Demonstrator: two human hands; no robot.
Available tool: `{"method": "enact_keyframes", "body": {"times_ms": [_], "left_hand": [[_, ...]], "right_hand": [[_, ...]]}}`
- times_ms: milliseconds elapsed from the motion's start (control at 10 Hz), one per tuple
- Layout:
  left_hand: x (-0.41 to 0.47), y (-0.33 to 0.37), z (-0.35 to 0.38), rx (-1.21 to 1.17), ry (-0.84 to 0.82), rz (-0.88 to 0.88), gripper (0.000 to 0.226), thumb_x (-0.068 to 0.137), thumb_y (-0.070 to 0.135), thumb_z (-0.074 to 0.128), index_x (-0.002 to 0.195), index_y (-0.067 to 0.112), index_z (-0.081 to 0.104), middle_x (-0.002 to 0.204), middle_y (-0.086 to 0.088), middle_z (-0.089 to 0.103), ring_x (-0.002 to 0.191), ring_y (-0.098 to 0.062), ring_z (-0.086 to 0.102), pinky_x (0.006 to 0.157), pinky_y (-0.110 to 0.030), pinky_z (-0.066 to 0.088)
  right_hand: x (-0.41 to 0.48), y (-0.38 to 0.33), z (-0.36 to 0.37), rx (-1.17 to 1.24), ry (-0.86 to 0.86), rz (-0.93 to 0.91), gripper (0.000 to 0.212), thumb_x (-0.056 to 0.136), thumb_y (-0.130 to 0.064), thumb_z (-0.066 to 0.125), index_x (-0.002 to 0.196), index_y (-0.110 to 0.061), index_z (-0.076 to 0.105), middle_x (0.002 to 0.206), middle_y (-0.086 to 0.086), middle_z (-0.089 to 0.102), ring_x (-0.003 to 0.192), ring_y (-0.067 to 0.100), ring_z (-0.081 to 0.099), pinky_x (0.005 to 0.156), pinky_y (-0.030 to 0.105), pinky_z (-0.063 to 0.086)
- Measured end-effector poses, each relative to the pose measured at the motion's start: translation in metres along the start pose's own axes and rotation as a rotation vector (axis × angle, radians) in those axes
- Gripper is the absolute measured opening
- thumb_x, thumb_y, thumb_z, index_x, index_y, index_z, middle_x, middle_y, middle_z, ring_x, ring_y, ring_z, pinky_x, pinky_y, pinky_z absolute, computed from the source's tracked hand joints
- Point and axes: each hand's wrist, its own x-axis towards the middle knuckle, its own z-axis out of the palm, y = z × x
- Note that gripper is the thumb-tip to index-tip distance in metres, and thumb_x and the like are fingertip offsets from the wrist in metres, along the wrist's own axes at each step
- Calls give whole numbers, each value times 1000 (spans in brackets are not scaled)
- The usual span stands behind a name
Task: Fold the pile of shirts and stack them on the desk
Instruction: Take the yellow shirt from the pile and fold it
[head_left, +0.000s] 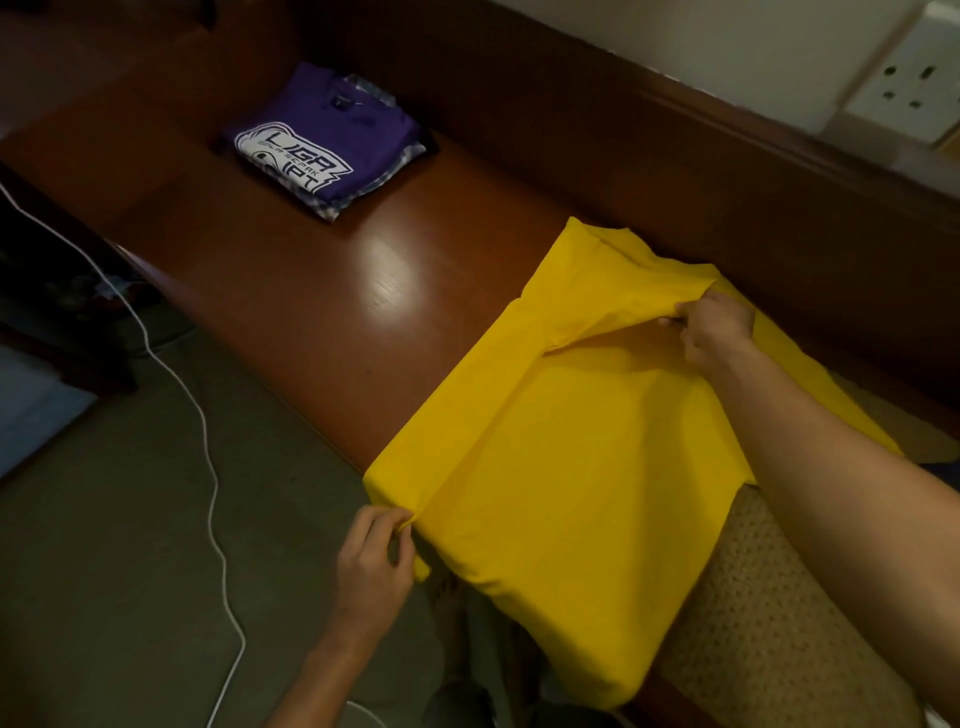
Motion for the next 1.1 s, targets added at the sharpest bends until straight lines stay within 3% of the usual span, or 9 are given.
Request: {"method": "enact_keyframes", "body": {"times_ms": [100, 200, 400, 600, 700, 800, 900, 1000, 1100], "left_hand": [[-2, 2, 0, -40, -22, 57, 22, 92, 20, 56, 98, 6, 72, 95, -2, 62, 83, -8, 59, 77, -17, 49], [-8, -8, 10, -48, -125, 73, 22, 93, 24, 56, 101, 11, 71, 97, 4, 59, 84, -6, 58, 73, -25, 52], [-8, 5, 10, -64, -36, 115, 17, 93, 14, 63, 101, 5, 74, 98, -3, 64, 87, -13, 64, 82, -23, 54], [-12, -10, 5, -78, -192, 27, 28, 93, 29, 59, 105, 8, 73, 100, 2, 63, 89, -6, 61, 80, -19, 52], [-3, -15, -3, -59, -130, -44, 21, 90, 23, 67, 104, 8, 73, 101, 1, 64, 91, -8, 61, 84, -15, 48], [14, -18, -9, 1, -68, -168, 26, 85, 4, 78, 110, 5, 71, 105, -2, 60, 94, -14, 60, 83, -21, 46], [43, -16, -15, 12, -164, -306, 44, 91, 20, 75, 132, 7, 62, 115, 3, 49, 101, -15, 55, 89, -26, 42], [76, -16, -16, 111, -362, -300, 52, 96, 38, 66, 142, 16, 54, 117, 5, 42, 101, -13, 51, 87, -29, 45], [111, -11, -13, 197, -503, -246, 48, 96, 43, 65, 138, 22, 55, 116, 4, 45, 102, -18, 55, 93, -41, 52]], "right_hand": [[3, 4, -11, -26, 60, 1, 45, 86, 8, 54, 131, 7, 55, 99, 12, 66, 92, 26, 72, 56, 20, 56], [6, 21, -14, -146, 25, 95, 49, 88, 10, 52, 137, 8, 49, 132, 25, 59, 115, 34, 65, 54, 20, 56], [19, 20, -13, -231, 146, 56, 49, 96, 4, 58, 142, -12, 55, 148, 8, 48, 78, 20, 73, 82, 33, 62], [10, 24, -23, -508, 156, 29, 39, 89, 0, 70, 127, -4, 64, 123, 14, 66, 110, 29, 66, 94, 45, 57], [-5, 29, -22, -608, 226, -80, 30, 92, -4, 66, 121, 3, 65, 125, 24, 64, 114, 38, 63, 97, 51, 54], [-23, 43, -13, -604, 214, -146, 26, 90, -12, 67, 115, -6, 72, 121, 19, 69, 115, 35, 62, 97, 39, 50], [-43, 58, 2, -649, 104, -178, 20, 88, -15, 69, 106, -11, 76, 109, 16, 74, 107, 34, 66, 93, 34, 48], [-58, 68, 12, -664, 53, -183, 26, 87, -17, 72, 112, -11, 74, 112, 16, 73, 107, 34, 65, 94, 34, 47], [-66, 70, 13, -727, -1, -231, 38, 88, -19, 72, 125, -13, 68, 120, 18, 69, 112, 34, 62, 98, 37, 46]]}}
